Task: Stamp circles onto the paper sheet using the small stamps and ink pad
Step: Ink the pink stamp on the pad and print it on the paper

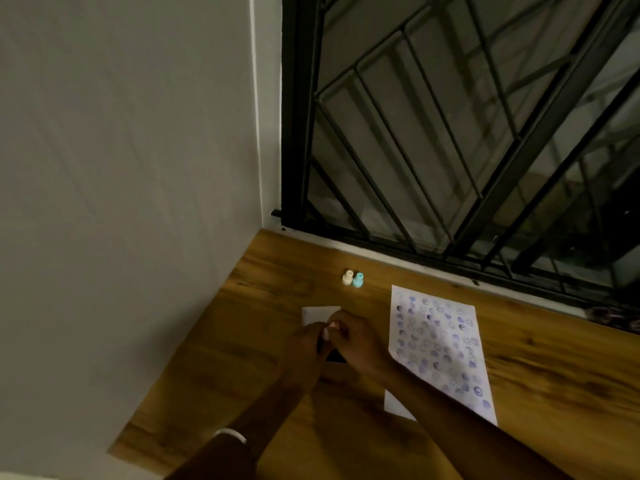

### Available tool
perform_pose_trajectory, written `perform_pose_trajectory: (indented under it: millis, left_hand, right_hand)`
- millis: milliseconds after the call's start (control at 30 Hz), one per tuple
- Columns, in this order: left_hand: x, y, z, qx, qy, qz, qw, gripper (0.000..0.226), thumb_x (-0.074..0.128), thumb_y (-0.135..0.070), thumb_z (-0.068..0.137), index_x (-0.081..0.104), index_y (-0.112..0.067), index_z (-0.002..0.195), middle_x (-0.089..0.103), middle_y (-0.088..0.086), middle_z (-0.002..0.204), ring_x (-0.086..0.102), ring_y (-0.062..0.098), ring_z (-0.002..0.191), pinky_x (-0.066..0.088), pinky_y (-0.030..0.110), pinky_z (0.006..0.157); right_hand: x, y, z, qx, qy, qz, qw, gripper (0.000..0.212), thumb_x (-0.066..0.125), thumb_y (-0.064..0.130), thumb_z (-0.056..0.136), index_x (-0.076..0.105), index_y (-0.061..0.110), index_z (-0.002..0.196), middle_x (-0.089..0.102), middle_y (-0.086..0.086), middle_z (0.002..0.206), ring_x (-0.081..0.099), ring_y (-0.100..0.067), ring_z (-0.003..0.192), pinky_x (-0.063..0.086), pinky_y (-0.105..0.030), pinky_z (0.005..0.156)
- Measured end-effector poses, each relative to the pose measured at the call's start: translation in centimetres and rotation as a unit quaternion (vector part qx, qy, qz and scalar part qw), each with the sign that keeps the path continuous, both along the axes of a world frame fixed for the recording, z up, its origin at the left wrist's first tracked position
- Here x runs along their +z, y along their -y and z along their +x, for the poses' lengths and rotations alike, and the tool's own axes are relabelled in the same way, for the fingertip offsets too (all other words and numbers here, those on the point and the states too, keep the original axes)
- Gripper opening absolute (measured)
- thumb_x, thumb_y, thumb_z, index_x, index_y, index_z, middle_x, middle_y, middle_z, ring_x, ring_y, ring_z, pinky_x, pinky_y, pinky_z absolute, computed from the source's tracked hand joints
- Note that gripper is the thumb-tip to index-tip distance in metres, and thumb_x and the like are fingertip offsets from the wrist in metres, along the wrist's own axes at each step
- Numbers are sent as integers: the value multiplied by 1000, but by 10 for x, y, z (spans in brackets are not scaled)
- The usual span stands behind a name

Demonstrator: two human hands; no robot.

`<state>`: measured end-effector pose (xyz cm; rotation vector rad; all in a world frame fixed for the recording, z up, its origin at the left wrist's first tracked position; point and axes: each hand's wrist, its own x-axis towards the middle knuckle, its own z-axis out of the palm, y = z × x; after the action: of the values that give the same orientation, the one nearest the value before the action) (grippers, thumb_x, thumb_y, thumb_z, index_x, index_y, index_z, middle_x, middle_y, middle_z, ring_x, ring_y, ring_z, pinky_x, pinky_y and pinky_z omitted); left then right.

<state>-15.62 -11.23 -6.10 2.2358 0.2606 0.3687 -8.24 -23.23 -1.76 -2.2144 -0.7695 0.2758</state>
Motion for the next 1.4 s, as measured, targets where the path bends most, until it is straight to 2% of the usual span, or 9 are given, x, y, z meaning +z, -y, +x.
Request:
perform_pose_trajectory:
  millis: [67, 233, 367, 467, 633, 900, 1100, 1300, 1400]
  left_hand:
    - [0, -3, -4, -10, -10, 10, 1000, 17, 54, -32, 94, 65, -24, 105, 71, -5, 100, 64, 8, 89, 50, 20, 74]
    - [3, -15, -14, 46, -47, -71, 995, 15, 55, -26, 95, 65, -16, 94, 68, 0, 93, 63, 14, 87, 43, 24, 73]
    - [3, -30, -29, 133, -38, -89, 986, 28, 38, -36, 100, 61, -22, 92, 62, -14, 84, 59, -3, 77, 41, 5, 67]
    - [3, -36, -37, 148, -41, -107, 982, 31, 31, -36, 101, 59, -23, 95, 60, -13, 86, 62, 8, 81, 41, 12, 65]
    - [-2, -36, -36, 156, -49, -105, 981, 32, 35, -25, 102, 56, -8, 119, 64, 13, 118, 61, 29, 107, 48, 35, 95]
    - [-14, -31, -36, 166, -94, 22, 981, 22, 49, -33, 95, 54, -17, 108, 67, 2, 91, 64, 22, 79, 43, 28, 66]
    - [-9, -26, -34, 160, -91, 6, 983, 22, 45, -30, 97, 55, -15, 109, 68, 6, 96, 63, 22, 84, 52, 36, 75]
    - [10, -27, -34, 166, -111, -60, 978, 39, 41, -21, 101, 47, 0, 133, 55, 20, 133, 52, 35, 123, 38, 45, 107]
    - [20, -27, -37, 169, -78, -72, 980, 34, 38, -23, 101, 55, -3, 122, 62, 17, 120, 59, 32, 111, 45, 37, 98]
  right_hand:
    - [-1, -1, -4, 11, 23, -10, 1000, 8, 56, 29, 93, 60, 23, 89, 67, 4, 85, 62, -8, 78, 51, -31, 69]
    - [1, -4, -5, 52, 93, -20, 994, 5, 55, 20, 94, 59, 22, 91, 65, 4, 92, 57, -5, 84, 45, -18, 67]
    - [-4, 4, 1, 84, 95, -84, 988, 6, 53, 24, 94, 59, 24, 94, 64, 3, 97, 56, -6, 90, 43, -18, 71]
    - [-18, 4, 1, 97, 107, -161, 976, 14, 55, 23, 93, 61, 18, 104, 63, -4, 110, 56, -17, 103, 39, -21, 80]
    - [-26, -8, 3, 108, 125, -218, 962, 18, 52, 19, 96, 61, 11, 109, 62, -9, 118, 54, -22, 110, 39, -26, 88]
    - [-22, -14, 12, 121, 88, -226, 963, 18, 54, 18, 96, 65, 8, 106, 65, -11, 116, 57, -24, 108, 41, -28, 89]
    - [-16, -18, 10, 126, 72, -272, 951, 23, 51, 18, 98, 60, 9, 116, 60, -12, 126, 53, -25, 116, 43, -31, 97]
    - [-7, -10, -5, 96, 113, -214, 966, 20, 56, 18, 95, 63, 9, 111, 64, -11, 119, 56, -25, 113, 41, -27, 94]
    - [1, -4, -10, 61, 103, -146, 982, 15, 59, 17, 92, 68, 12, 104, 68, -8, 109, 62, -21, 103, 47, -29, 90]
